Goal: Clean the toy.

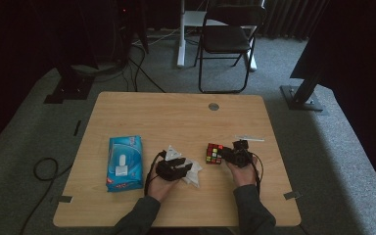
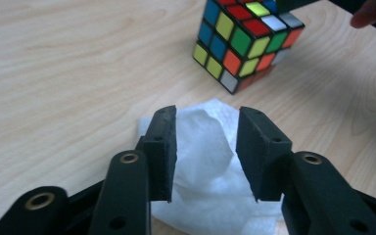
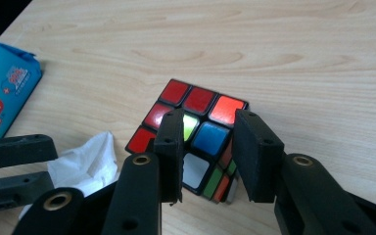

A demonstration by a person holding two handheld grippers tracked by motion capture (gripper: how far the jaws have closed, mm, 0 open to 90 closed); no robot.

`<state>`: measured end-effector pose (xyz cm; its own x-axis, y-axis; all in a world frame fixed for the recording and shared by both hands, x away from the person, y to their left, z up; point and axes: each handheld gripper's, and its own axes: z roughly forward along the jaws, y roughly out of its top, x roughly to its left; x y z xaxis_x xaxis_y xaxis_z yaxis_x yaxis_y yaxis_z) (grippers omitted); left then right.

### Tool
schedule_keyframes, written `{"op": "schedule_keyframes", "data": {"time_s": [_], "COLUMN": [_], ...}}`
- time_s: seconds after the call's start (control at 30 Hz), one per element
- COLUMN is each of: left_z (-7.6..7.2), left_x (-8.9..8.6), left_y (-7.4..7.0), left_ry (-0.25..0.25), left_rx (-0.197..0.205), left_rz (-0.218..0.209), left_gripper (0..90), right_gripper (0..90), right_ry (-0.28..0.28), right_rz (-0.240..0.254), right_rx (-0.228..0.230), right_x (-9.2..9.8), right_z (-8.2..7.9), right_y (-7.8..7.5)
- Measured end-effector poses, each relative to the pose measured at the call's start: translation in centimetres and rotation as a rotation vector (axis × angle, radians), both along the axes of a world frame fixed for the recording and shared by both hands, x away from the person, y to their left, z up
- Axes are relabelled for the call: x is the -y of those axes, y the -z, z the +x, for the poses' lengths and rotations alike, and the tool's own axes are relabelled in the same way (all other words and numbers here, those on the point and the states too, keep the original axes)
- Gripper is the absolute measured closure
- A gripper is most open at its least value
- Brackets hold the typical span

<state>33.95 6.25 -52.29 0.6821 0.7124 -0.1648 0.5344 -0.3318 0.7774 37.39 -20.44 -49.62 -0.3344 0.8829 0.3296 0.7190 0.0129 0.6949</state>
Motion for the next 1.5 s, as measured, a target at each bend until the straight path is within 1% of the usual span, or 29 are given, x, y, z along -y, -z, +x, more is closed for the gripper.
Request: {"op": "schedule_keyframes", "data": {"time_s": [0.03,0.07,0.13,0.2,0.23,0.27,0.3,0.37,0.4,0.43,0.5,0.53,0.57,0.6,0.63,0.7,0.77,0.8,0.83,0.87,0.9,1.0,1.03,1.07,1.2,1.27,1.37,1.4,1.5], "left_z": [0.0,0.0,0.1,0.2,0.3,0.3,0.3,0.3,0.2,0.2,0.0,-0.1,-0.1,-0.1,0.0,0.2,0.3,0.4,0.5,0.6,0.7,0.9,1.1,1.1,1.4,1.5,1.7,1.9,2.3], "left_x": [0.2,0.4,0.7,0.9,1.0,1.1,1.1,1.3,1.3,1.5,1.8,1.8,1.8,1.7,1.7,1.5,1.3,1.1,1.0,0.9,0.7,0.6,0.7,0.7,1.0,1.4,2.0,2.2,2.6], "left_y": [0.2,0.3,0.7,1.1,1.3,1.5,1.5,1.8,1.8,1.7,1.7,1.7,1.6,1.6,1.5,1.5,1.5,1.4,1.3,1.2,0.9,0.0,-0.4,-0.6,-1.6,-2.1,-2.2,-2.1,-2.1], "left_ry": [0.007,0.011,0.012,0.008,0.007,0.007,0.007,0.004,0.0,0.001,0.011,0.016,0.02,0.021,0.019,0.012,0.001,-0.004,-0.013,-0.015,-0.017,-0.024,-0.022,-0.022,-0.022,-0.015,-0.013,-0.016,-0.018], "left_rx": [-0.003,-0.008,-0.022,-0.033,-0.037,-0.039,-0.039,-0.033,-0.027,-0.021,0.016,0.028,0.029,0.029,0.03,0.022,0.014,0.015,0.014,0.015,0.021,0.041,0.052,0.057,0.08,0.092,0.097,0.094,0.086], "left_rz": [0.003,0.011,0.022,0.051,0.063,0.075,0.075,0.102,0.11,0.127,0.185,0.202,0.208,0.212,0.213,0.206,0.193,0.182,0.162,0.155,0.129,0.093,0.085,0.083,0.053,0.052,0.067,0.07,0.058], "left_gripper": [57.2,55.8,53.7,51.9,51.5,50.9,50.8,50.9,51.8,52.6,55.7,58.0,58.8,64.1,71.5,81.0,84.4,85.0,85.3,85.5,85.5,85.6,85.6,85.6,85.6,85.6,85.5,85.5,85.5], "right_gripper": [65.6,65.7,65.9,66.8,66.9,67.1,67.1,67.8,68.8,69.0,69.2,69.3,69.4,69.4,69.4,69.4,69.5,69.5,69.5,69.5,69.5,69.5,69.6,69.6,69.7,69.7,69.7,69.7,69.6], "right_ry": [0.0,0.002,0.001,0.001,-0.002,-0.005,-0.005,-0.011,-0.016,-0.02,-0.029,-0.033,-0.038,-0.039,-0.04,-0.041,-0.041,-0.043,-0.045,-0.046,-0.047,-0.055,-0.056,-0.06,-0.062,-0.062,-0.062,-0.062,-0.064], "right_rz": [-0.003,0.009,0.007,0.006,0.016,0.016,0.016,0.014,0.018,0.02,0.013,0.014,0.015,0.014,0.015,0.017,0.017,0.02,0.021,0.021,0.021,0.038,0.038,0.036,0.036,0.035,0.038,0.038,0.041], "right_rx": [-0.001,-0.002,-0.003,-0.006,-0.011,-0.011,-0.011,-0.016,-0.017,-0.018,-0.016,-0.016,-0.016,-0.015,-0.015,-0.015,-0.012,-0.014,-0.015,-0.015,-0.015,-0.022,-0.022,-0.021,-0.022,-0.021,-0.02,-0.02,-0.019], "right_x": [0.0,0.0,0.0,0.0,0.0,0.0,0.0,0.0,-0.1,-0.1,-0.3,-0.4,-0.5,-0.5,-0.6,-0.6,-0.6,-0.6,-0.6,-0.6,-0.6,-0.8,-0.8,-0.9,-1.0,-1.0,-1.0,-1.0,-1.0], "right_z": [0.0,0.1,0.2,0.4,0.4,0.5,0.5,0.5,0.6,0.6,0.5,0.5,0.5,0.4,0.4,0.4,0.4,0.3,0.3,0.3,0.3,0.2,0.2,0.2,0.1,0.0,0.0,0.0,0.0], "right_y": [0.1,0.2,0.2,0.3,0.3,0.3,0.3,0.3,0.3,0.3,0.2,0.2,0.3,0.3,0.3,0.3,0.3,0.3,0.3,0.3,0.3,0.4,0.4,0.4,0.4,0.4,0.4,0.4,0.4]}}
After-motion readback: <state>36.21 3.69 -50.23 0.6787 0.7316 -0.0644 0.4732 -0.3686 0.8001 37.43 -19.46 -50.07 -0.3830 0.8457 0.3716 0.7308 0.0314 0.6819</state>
